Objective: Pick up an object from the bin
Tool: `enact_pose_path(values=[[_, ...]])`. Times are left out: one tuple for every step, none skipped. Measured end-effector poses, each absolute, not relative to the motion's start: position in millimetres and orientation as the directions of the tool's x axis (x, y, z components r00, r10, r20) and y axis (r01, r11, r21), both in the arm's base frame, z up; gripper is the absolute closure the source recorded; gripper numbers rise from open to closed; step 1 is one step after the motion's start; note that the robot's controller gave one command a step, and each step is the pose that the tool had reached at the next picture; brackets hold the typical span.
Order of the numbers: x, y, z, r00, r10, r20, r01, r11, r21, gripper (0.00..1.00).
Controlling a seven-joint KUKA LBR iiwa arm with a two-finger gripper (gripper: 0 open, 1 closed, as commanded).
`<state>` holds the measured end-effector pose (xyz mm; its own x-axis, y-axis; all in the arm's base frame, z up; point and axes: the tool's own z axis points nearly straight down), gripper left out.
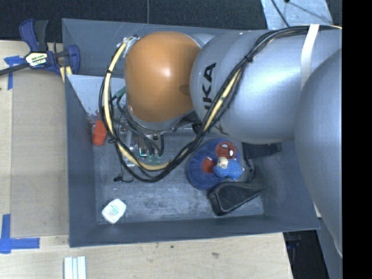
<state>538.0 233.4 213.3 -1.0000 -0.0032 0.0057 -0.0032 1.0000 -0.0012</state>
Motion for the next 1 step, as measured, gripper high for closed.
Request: enact_pose_path(values=[[524.4, 234.0, 117.0, -0.989, -0.151, 0.005, -0.151, 0.989, -0.001, 0.0]])
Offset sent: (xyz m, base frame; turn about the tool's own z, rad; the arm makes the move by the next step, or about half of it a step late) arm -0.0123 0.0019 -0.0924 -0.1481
